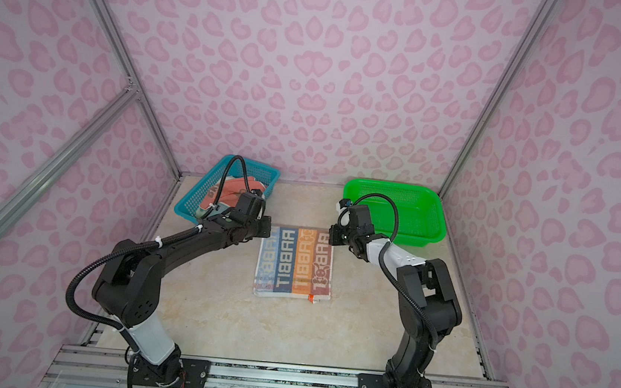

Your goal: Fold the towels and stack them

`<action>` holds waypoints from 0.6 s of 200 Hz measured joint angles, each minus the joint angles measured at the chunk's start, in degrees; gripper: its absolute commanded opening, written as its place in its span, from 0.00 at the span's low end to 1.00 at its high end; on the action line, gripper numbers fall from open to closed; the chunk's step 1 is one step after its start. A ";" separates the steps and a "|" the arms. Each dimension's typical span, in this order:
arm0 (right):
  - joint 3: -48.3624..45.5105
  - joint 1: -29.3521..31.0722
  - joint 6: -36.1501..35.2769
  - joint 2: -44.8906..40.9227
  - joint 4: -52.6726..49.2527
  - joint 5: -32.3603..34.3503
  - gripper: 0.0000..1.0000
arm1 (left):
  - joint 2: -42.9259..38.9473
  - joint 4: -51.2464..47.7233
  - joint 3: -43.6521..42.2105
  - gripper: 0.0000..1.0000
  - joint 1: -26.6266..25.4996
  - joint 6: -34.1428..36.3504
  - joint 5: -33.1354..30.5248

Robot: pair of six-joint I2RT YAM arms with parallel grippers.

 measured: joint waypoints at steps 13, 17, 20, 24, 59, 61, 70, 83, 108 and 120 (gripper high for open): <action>-1.99 0.00 -0.31 -1.42 1.11 -0.85 0.00 | -2.10 1.77 -2.43 0.02 0.00 0.59 0.74; -2.71 0.00 -0.33 -1.84 1.60 -1.11 0.00 | -2.47 2.05 -2.99 0.02 0.00 0.63 0.98; -3.06 0.00 -0.33 -2.03 1.73 -1.27 0.00 | -2.71 2.14 -3.34 0.02 0.00 0.66 1.14; -3.76 0.00 -0.33 -2.51 1.92 -1.49 0.00 | -3.23 2.36 -4.22 0.02 -0.02 0.76 1.60; -8.76 -0.02 -0.50 -6.60 3.30 -3.96 0.00 | -7.48 3.37 -10.43 0.02 -0.63 0.55 3.96; -9.05 -0.02 -0.52 -6.88 3.32 -4.15 0.00 | -7.76 3.37 -10.84 0.02 -0.74 0.52 3.98; -10.36 -0.02 -0.55 -8.15 3.41 -4.55 0.00 | -9.09 3.52 -12.13 0.02 -1.07 0.31 4.20; -12.37 -0.02 -0.52 -10.21 3.43 -5.07 0.00 | -10.93 3.52 -13.70 0.02 -1.86 -0.22 4.44; -16.00 0.07 -0.50 -14.36 3.13 -5.90 0.00 | -14.08 3.06 -15.80 0.02 -3.69 -0.74 4.33; -18.03 0.42 -0.48 -16.59 2.95 -5.97 0.00 | -15.32 2.51 -16.52 0.02 -4.76 -1.16 4.02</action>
